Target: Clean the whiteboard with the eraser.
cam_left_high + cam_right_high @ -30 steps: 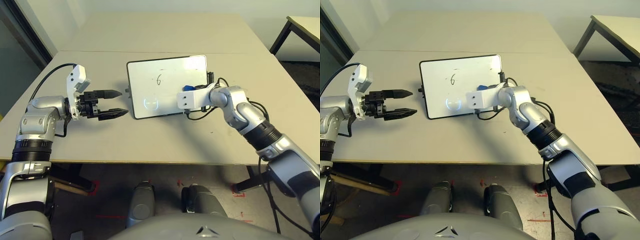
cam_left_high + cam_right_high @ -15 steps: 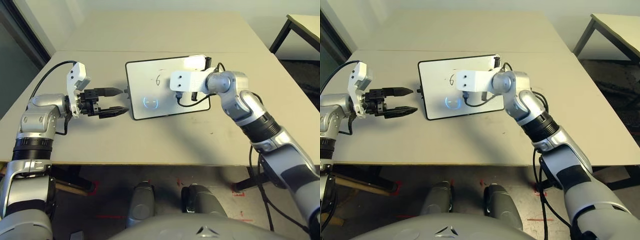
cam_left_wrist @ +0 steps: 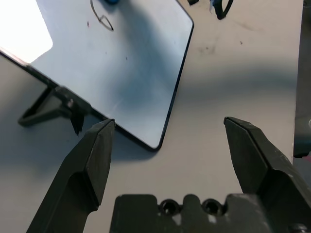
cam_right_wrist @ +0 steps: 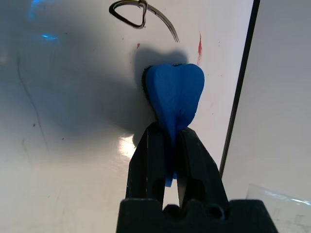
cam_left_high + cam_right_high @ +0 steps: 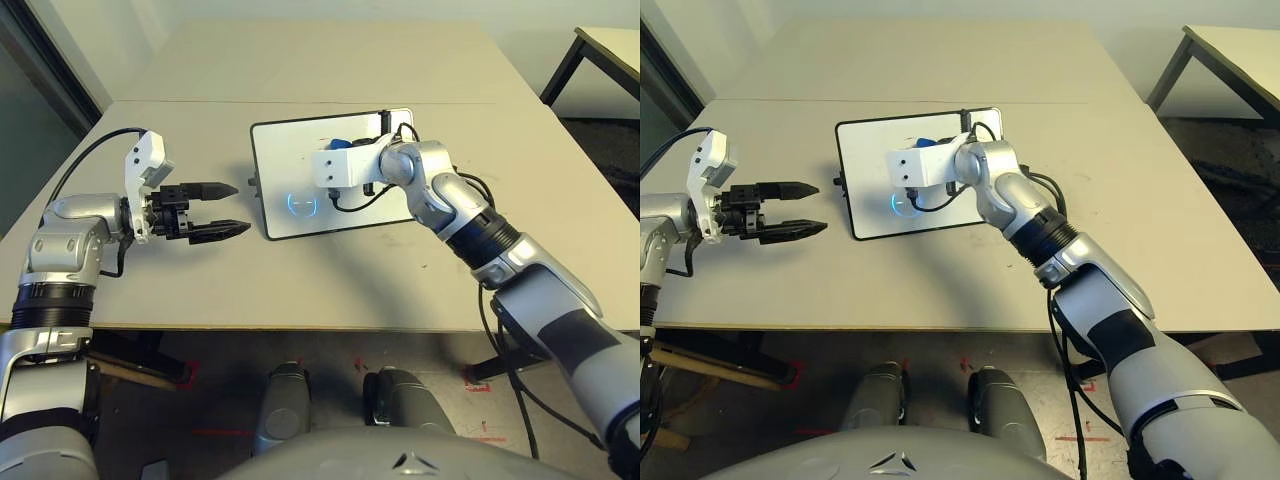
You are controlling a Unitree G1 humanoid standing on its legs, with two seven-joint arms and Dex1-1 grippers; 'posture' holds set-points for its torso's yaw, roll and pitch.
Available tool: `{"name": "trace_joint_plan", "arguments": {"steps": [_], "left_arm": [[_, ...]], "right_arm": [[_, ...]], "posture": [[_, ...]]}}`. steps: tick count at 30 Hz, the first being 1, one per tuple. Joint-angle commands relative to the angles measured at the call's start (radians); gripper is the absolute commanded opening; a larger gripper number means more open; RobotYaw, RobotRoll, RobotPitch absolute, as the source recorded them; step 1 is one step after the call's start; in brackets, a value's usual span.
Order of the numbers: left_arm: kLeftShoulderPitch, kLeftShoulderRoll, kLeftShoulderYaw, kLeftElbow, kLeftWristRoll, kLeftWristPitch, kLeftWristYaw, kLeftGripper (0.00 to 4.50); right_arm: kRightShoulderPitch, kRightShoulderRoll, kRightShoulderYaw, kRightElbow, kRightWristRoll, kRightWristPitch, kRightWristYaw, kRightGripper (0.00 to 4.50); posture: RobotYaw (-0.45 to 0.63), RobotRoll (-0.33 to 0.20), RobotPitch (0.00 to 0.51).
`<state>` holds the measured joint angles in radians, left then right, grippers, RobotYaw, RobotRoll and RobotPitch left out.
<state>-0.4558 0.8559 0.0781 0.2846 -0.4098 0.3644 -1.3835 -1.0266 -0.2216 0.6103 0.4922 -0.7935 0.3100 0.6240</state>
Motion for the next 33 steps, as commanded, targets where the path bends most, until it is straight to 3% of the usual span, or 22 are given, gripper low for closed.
{"name": "trace_joint_plan", "arguments": {"steps": [1,20,33], "left_arm": [[0.008,0.015,0.016,-0.027,-0.011,0.015,0.005,4.5],[0.01,0.006,0.027,-0.042,-0.013,0.024,0.02,4.5],[-0.017,-0.016,0.013,-0.02,-0.006,0.015,0.018,4.5]], "right_arm": [[-0.025,0.011,0.042,0.071,-0.039,-0.03,-0.034,0.12],[-0.024,0.104,0.074,0.065,-0.057,-0.06,-0.031,0.12],[0.057,-0.042,0.058,-0.065,-0.078,-0.032,0.054,0.12]], "posture": [[0.35,0.0,0.06],[0.36,0.0,0.056],[0.32,0.0,0.054]]}}
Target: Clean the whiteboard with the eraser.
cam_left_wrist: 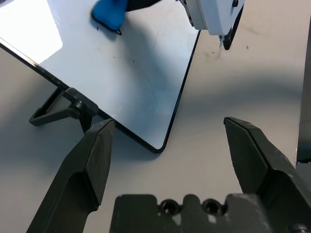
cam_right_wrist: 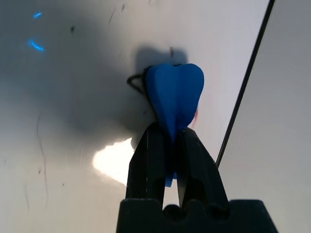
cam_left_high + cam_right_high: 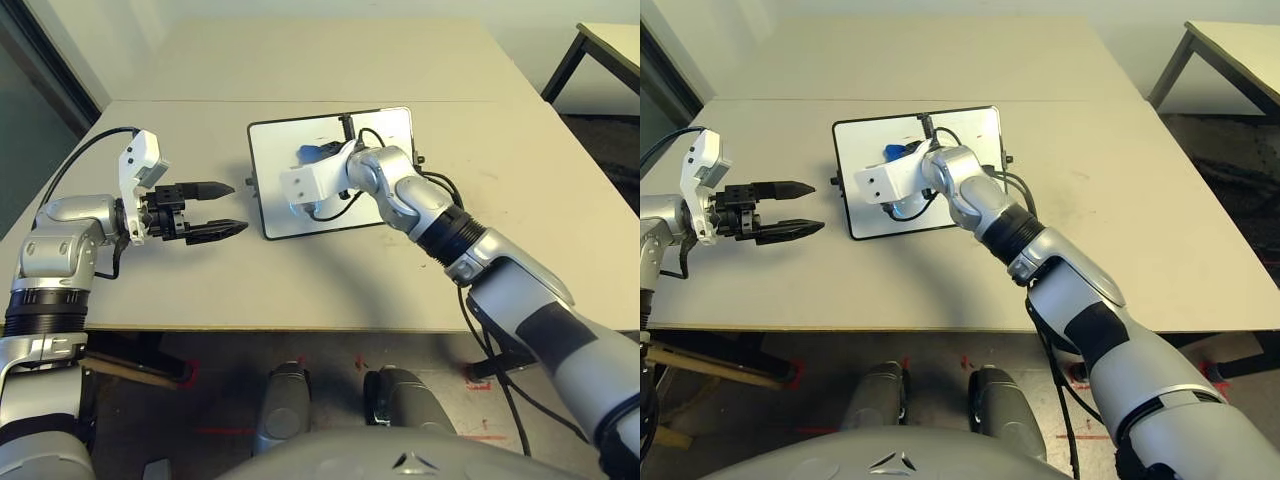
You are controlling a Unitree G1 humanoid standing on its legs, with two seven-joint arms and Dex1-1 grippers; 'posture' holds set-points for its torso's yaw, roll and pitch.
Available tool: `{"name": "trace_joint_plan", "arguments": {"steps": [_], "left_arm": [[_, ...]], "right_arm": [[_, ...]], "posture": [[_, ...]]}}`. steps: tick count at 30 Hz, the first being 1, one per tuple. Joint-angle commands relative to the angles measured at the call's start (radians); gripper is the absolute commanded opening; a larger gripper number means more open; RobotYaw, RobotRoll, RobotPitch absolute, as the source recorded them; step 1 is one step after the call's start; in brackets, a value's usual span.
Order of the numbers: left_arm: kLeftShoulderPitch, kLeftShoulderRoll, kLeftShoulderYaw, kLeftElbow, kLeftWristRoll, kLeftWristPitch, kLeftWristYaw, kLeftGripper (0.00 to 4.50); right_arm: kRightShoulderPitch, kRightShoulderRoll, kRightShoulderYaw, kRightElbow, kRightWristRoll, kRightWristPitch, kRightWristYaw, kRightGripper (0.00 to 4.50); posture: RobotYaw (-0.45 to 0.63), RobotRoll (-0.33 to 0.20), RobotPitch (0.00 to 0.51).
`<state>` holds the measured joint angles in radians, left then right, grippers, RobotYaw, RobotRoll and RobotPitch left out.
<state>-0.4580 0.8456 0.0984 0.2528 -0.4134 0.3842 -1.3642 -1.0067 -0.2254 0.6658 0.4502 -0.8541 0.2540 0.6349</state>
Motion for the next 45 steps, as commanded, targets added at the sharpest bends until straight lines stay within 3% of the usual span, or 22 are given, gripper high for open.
{"name": "trace_joint_plan", "arguments": {"steps": [1,10,31,45], "left_arm": [[-0.018,-0.008,-0.009,0.015,-0.001,-0.006,-0.003,4.5],[-0.032,-0.013,-0.019,0.032,0.006,-0.014,-0.012,4.5],[0.032,0.035,0.025,-0.026,-0.016,0.016,-0.006,4.5],[0.0,0.022,0.005,-0.001,-0.008,0.005,-0.005,4.5]], "right_arm": [[0.045,-0.049,0.0,-0.037,-0.018,0.027,0.052,0.12],[0.081,-0.088,-0.01,-0.099,-0.025,0.04,0.083,0.12],[0.027,0.073,0.022,-0.018,-0.025,0.0,0.048,0.12],[0.035,-0.014,-0.01,-0.021,-0.026,0.007,0.05,0.12]], "posture": [[0.32,0.0,0.055],[0.31,0.0,0.057],[0.39,0.0,0.046],[0.35,0.0,0.047]]}}
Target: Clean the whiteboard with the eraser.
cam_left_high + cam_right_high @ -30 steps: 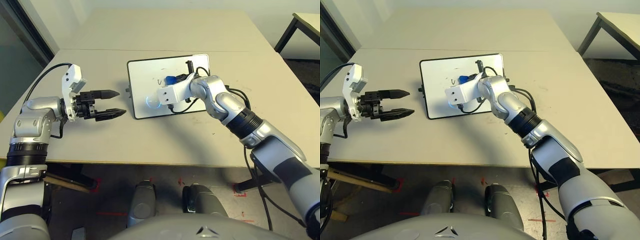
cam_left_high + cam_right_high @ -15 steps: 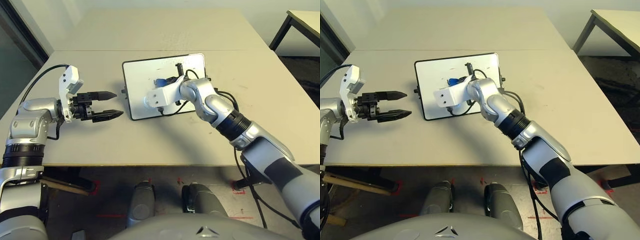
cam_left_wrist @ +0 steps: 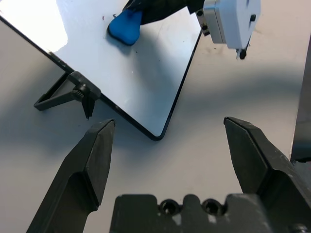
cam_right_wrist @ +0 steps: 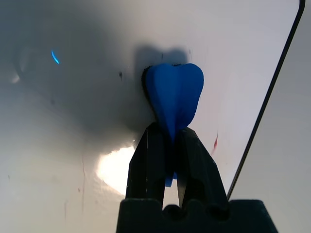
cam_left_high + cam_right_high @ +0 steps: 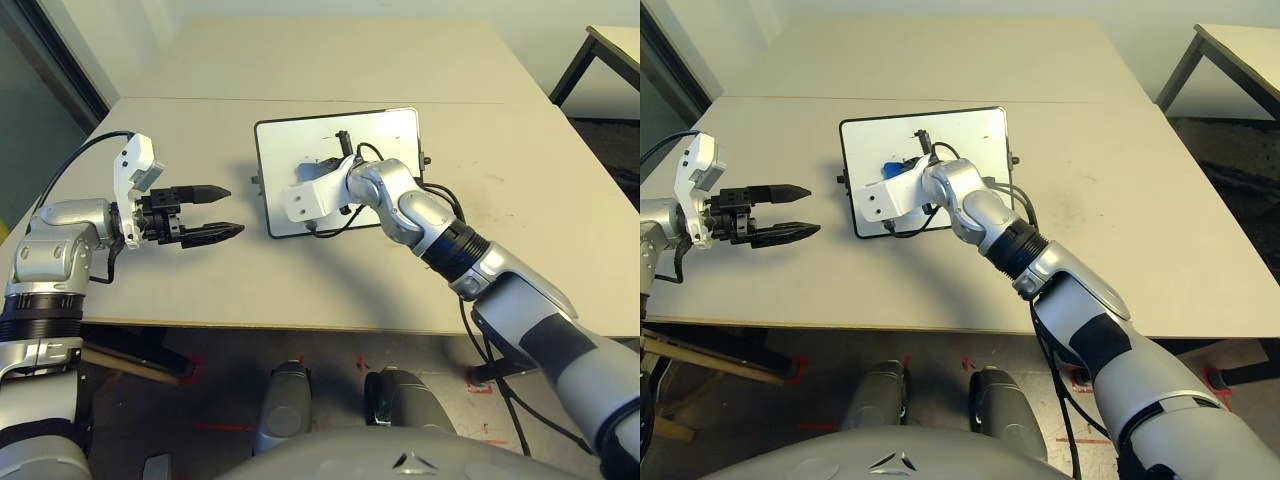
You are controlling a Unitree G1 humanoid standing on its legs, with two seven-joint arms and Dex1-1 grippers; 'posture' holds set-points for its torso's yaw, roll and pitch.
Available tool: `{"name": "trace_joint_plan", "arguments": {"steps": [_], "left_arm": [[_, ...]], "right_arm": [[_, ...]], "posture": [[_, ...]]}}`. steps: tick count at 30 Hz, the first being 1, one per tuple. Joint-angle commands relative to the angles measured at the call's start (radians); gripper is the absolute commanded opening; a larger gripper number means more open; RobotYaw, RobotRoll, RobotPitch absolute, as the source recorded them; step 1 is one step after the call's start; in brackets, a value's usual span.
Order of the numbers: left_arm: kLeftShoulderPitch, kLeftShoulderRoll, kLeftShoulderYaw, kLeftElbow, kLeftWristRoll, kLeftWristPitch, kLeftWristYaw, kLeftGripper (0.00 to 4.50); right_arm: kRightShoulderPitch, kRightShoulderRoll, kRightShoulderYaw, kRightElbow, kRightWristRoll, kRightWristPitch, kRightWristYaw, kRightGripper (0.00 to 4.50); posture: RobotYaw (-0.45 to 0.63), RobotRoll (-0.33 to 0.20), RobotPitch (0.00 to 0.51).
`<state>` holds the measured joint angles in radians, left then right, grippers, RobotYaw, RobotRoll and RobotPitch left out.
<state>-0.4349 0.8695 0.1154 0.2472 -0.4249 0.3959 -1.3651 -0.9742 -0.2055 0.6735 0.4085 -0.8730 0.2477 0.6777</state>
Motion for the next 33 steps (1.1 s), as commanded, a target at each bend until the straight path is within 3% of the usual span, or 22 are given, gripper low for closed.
{"name": "trace_joint_plan", "arguments": {"steps": [1,17,33], "left_arm": [[-0.027,-0.004,-0.015,0.008,0.004,-0.008,-0.005,4.5],[-0.069,-0.018,-0.045,0.058,0.016,-0.035,-0.019,4.5],[-0.06,-0.016,-0.038,0.046,0.009,-0.028,-0.011,4.5]], "right_arm": [[0.003,-0.043,-0.021,0.021,-0.006,0.014,0.007,0.12],[0.019,-0.132,-0.066,-0.012,0.01,0.03,0.023,0.12],[0.049,-0.026,0.001,-0.027,-0.016,0.013,0.033,0.12]], "posture": [[0.35,0.0,0.047],[0.32,0.0,0.046],[0.34,0.0,0.048]]}}
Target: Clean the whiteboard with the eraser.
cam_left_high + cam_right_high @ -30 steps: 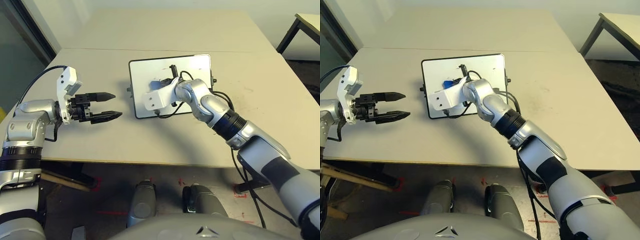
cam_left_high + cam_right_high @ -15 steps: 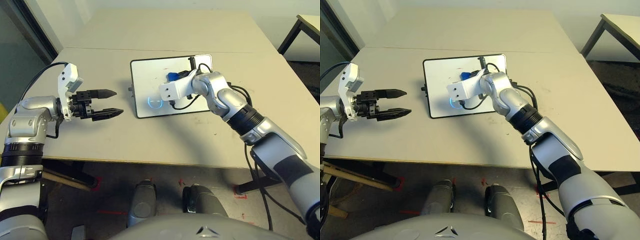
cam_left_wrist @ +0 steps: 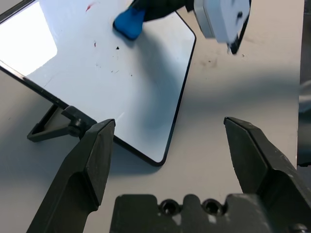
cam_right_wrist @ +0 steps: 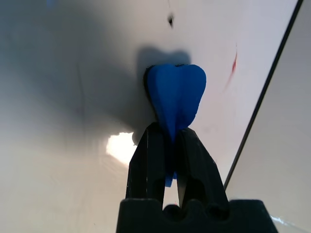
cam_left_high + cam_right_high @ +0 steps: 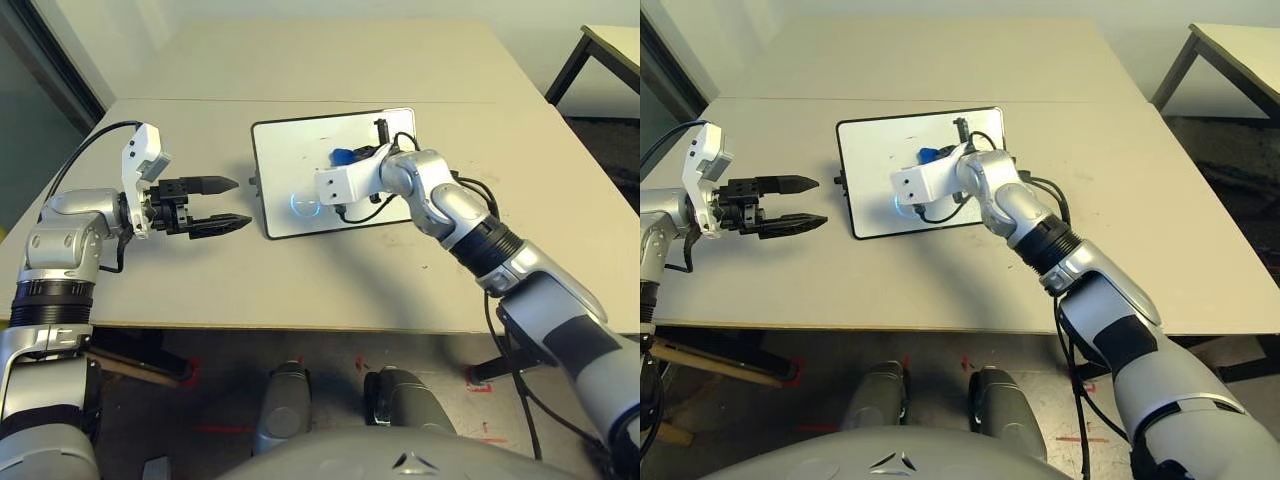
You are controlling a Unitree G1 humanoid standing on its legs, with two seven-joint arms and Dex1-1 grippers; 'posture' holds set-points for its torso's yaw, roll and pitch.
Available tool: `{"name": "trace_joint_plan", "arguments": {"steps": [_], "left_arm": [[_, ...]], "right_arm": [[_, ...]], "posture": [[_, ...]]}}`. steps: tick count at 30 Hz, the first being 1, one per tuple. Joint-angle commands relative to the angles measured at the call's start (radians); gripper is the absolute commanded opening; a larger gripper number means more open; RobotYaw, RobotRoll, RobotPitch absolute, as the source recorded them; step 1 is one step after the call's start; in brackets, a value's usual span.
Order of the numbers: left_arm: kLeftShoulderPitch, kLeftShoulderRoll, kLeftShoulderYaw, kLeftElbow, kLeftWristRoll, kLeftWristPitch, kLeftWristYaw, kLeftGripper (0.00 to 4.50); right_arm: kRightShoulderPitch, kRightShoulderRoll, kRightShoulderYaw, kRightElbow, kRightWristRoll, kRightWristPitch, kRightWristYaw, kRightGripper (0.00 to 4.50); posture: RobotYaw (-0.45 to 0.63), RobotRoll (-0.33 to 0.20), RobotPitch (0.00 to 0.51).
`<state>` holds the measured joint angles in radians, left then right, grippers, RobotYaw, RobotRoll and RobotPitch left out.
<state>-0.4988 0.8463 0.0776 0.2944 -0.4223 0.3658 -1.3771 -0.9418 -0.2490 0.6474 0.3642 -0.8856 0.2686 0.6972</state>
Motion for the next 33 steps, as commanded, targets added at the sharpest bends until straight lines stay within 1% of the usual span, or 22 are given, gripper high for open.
{"name": "trace_joint_plan", "arguments": {"steps": [1,16,24,25,27,29,30,33], "left_arm": [[0.005,0.007,0.001,-0.003,0.005,0.004,0.001,4.5],[0.057,0.031,0.039,-0.057,-0.014,0.027,0.022,4.5],[0.054,0.022,0.037,-0.058,-0.011,0.025,0.031,4.5],[0.053,0.02,0.036,-0.056,-0.011,0.023,0.031,4.5],[0.049,0.015,0.032,-0.049,-0.008,0.017,0.033,4.5],[0.048,0.011,0.03,-0.045,-0.007,0.013,0.034,4.5],[0.046,0.009,0.029,-0.043,-0.006,0.012,0.034,4.5],[0.039,0.007,0.025,-0.035,-0.004,0.006,0.031,4.5]], "right_arm": [[0.018,0.021,0.03,0.017,-0.004,-0.009,0.014,0.12],[0.016,0.074,0.064,0.056,-0.011,-0.041,-0.002,0.12],[0.01,0.061,0.045,0.063,-0.001,-0.043,-0.004,0.12],[0.013,0.057,0.03,0.049,0.015,-0.043,0.001,0.12],[0.039,0.059,-0.032,-0.015,0.09,0.002,0.055,0.12],[0.075,0.061,-0.111,-0.117,0.183,0.086,0.14,0.12],[0.09,0.062,-0.157,-0.175,0.227,0.153,0.186,0.12],[0.104,0.054,-0.328,-0.366,0.373,0.449,0.321,0.12]], "posture": [[0.35,0.0,0.048],[0.39,0.0,0.046],[0.38,0.0,0.039],[0.38,0.0,0.039],[0.37,0.0,0.035],[0.37,0.0,0.034],[0.37,0.0,0.034],[0.36,0.0,0.035]]}}
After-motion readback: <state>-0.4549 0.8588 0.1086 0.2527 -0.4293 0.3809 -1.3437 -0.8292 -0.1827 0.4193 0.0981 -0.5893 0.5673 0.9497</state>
